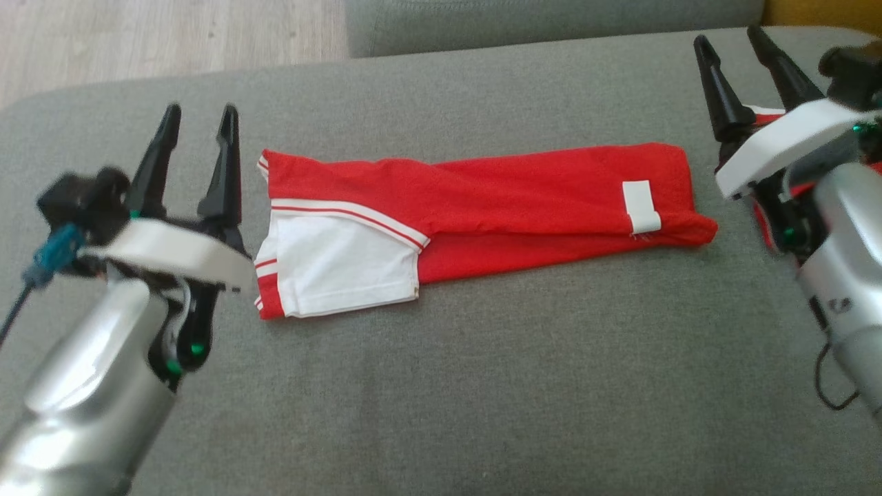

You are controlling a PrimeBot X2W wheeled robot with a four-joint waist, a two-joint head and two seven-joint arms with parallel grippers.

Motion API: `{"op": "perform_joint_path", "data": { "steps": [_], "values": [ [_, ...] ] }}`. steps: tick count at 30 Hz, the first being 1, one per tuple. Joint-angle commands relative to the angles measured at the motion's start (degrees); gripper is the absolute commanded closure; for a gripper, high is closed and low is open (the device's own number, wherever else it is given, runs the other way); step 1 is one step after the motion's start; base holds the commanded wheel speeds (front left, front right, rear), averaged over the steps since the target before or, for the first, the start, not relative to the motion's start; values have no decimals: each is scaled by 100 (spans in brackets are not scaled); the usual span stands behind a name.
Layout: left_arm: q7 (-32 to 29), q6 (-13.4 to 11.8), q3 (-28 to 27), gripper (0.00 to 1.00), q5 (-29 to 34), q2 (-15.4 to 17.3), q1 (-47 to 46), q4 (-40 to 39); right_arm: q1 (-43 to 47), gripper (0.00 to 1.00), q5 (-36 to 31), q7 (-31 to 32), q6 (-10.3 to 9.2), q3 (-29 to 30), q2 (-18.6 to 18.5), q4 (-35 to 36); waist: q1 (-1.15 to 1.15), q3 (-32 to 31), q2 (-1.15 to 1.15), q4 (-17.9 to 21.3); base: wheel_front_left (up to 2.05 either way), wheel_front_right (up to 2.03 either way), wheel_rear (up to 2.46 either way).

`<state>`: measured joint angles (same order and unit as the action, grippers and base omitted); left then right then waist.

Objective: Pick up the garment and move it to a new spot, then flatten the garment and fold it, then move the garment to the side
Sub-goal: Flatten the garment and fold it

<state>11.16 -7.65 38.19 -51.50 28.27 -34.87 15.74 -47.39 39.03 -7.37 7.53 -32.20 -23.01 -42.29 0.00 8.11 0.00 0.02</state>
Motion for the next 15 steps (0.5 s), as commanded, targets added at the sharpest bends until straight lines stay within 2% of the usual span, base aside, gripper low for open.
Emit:
{"op": "perform_joint_path", "data": {
  "steps": [1,4,8,15],
  "values": [
    [190,-44,-387,0,26,118,-31,-81,122,0,-198,-342,-4,103,115,151,0,-79,0,11,0,0,0],
    [329,-86,-515,0,156,69,259,-32,341,0,-495,-634,-4,391,376,192,0,-165,0,40,0,0,0],
    [378,-95,-848,0,420,-149,689,-151,828,0,-1029,-752,-4,973,771,377,0,-251,0,73,0,0,0],
    [383,-14,-1613,0,1316,-838,1649,-297,2184,0,-2152,-761,-4,2094,1576,1043,0,-318,0,55,0,0,0]
  ]
}}
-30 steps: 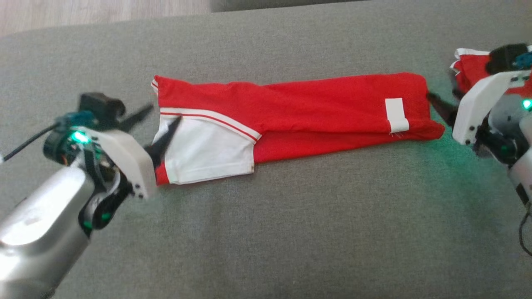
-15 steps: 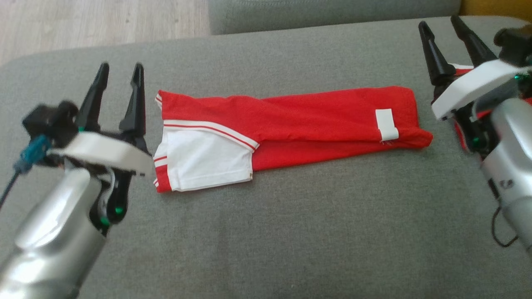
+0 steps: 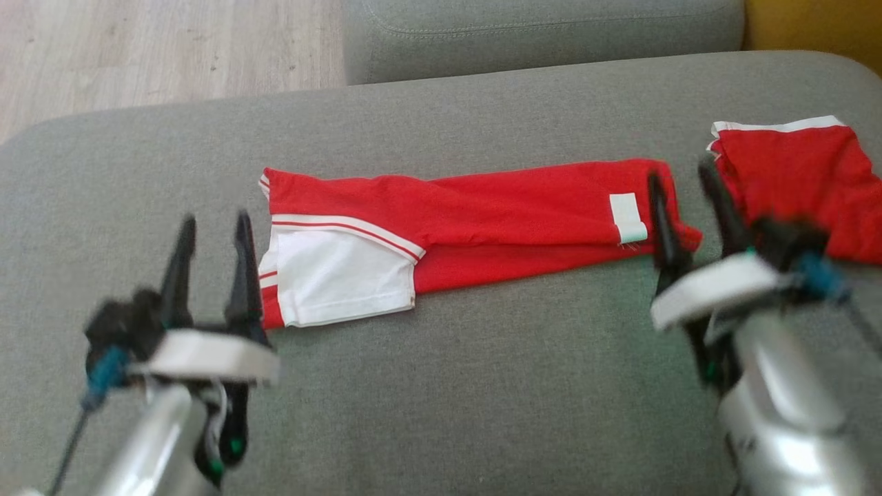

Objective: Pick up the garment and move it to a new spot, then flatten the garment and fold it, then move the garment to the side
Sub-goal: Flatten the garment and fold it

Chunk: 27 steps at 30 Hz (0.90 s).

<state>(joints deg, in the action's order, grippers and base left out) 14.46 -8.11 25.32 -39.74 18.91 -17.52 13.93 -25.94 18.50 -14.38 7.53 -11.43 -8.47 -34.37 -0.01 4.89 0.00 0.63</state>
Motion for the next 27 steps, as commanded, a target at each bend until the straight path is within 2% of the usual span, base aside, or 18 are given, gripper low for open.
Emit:
{"op": "perform_joint_path", "data": {
  "steps": [1,5,12,21,27],
  "values": [
    [52,32,-325,0,140,98,-86,-116,39,0,-99,-60,-4,17,121,250,1,4,0,-6,0,0,0],
    [52,204,-664,0,697,-255,264,6,640,0,-522,-61,-4,376,417,559,1,4,0,-28,0,0,0],
    [53,493,-1256,0,1474,-846,622,160,1016,0,-789,-62,-4,588,546,861,1,27,0,-46,0,0,0],
    [53,853,-1724,0,2142,-1229,465,224,875,0,-905,-62,-4,644,557,906,1,182,0,-135,0,0,0],
    [53,965,-1821,0,2512,-1368,251,213,439,0,-1230,73,-4,1194,558,549,1,461,0,-269,0,0,0]
  ]
}}
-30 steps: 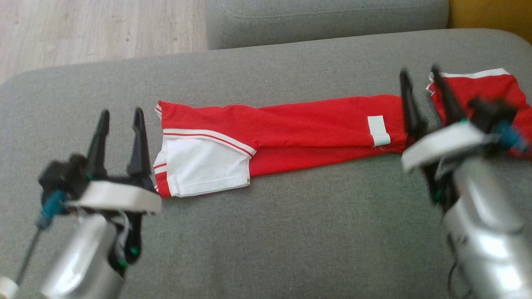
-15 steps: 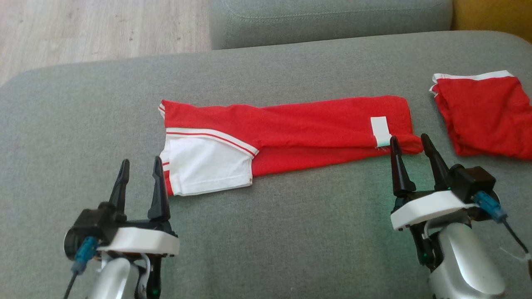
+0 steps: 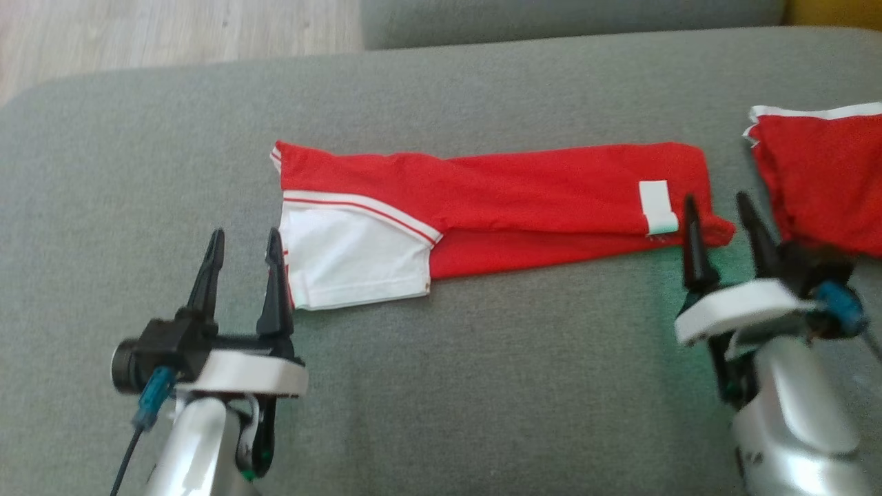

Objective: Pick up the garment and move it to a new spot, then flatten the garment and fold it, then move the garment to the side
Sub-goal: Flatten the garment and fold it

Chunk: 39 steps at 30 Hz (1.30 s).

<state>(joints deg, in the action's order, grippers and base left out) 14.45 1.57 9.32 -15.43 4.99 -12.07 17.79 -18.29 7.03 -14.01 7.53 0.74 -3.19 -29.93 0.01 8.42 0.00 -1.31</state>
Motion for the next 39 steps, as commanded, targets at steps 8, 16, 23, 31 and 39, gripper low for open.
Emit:
{"op": "perform_joint_path", "data": {
  "steps": [8,16,23,31,39],
  "values": [
    [54,48,-227,0,303,-127,-598,-135,-1002,0,-302,516,-4,1093,31,-870,-1,486,0,-335,0,0,0],
    [54,117,-241,0,378,-184,-756,-123,-1426,0,-217,830,-4,1253,31,-2155,-1,664,0,-446,0,0,0],
    [54,131,-304,0,421,-198,-816,-115,-1645,36,-45,699,-4,1006,31,-2810,-1,688,0,-414,0,0,0],
    [54,143,-386,0,471,-207,-761,-92,-1889,100,-117,290,-4,1094,-20,-3056,-1,561,0,-279,0,0,0],
    [54,165,-401,0,492,-210,-678,-87,-1917,100,-405,217,-4,1522,-650,-2951,-1,338,0,-182,0,0,0]
  ]
}}
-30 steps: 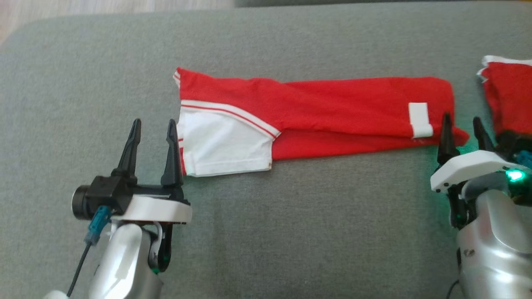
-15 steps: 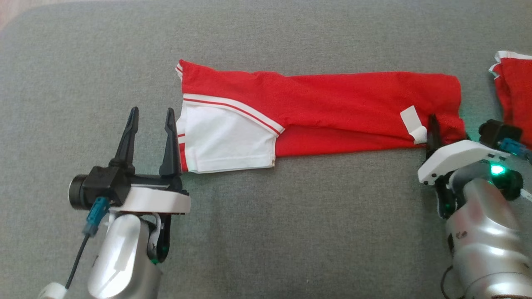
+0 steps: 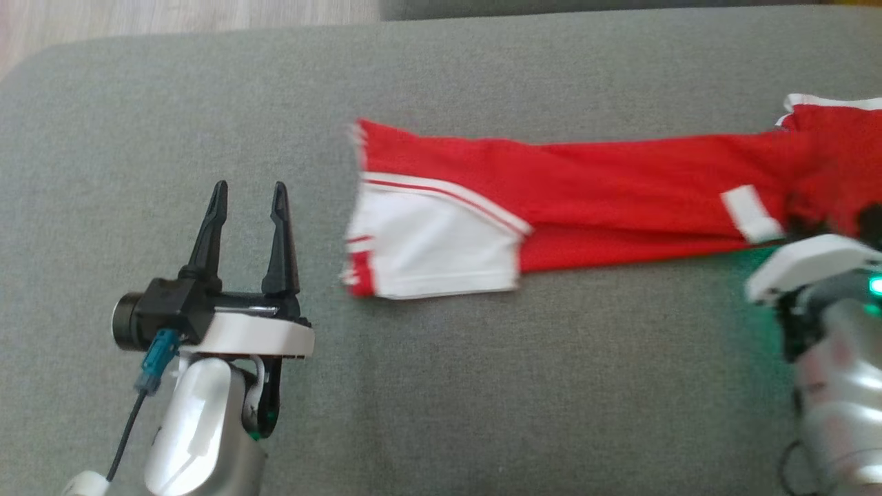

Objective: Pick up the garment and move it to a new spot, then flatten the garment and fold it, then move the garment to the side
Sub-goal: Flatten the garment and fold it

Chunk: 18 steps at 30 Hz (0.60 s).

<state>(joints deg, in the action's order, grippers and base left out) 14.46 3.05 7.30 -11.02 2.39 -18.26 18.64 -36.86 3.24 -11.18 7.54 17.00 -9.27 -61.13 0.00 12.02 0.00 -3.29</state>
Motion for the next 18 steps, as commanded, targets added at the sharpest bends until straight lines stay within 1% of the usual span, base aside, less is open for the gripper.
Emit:
{"op": "perform_joint_path", "data": {
  "steps": [1,3,5,9,14,18],
  "values": [
    [53,19,-192,0,46,51,-46,-173,-69,100,-74,-59,-5,-71,-103,180,0,-56,0,29,0,0,0],
    [53,11,-170,0,30,50,-15,-173,-96,100,-136,-57,-5,-37,-143,211,0,-129,0,54,0,0,0],
    [53,-2,-146,0,14,50,20,-169,-125,100,-170,-56,-5,-45,-98,264,0,-215,0,73,0,0,0],
    [53,-30,-122,0,-13,50,86,-157,-182,100,-135,-73,-5,-258,173,445,0,-386,0,88,0,0,0],
    [53,-48,-129,0,-10,49,192,-160,-177,100,18,-56,-5,-786,494,722,0,-620,0,30,0,0,0],
    [53,-73,-164,0,-12,49,250,-175,-145,100,323,81,-5,-1409,622,936,0,-746,0,-127,0,0,0]
  ]
}}
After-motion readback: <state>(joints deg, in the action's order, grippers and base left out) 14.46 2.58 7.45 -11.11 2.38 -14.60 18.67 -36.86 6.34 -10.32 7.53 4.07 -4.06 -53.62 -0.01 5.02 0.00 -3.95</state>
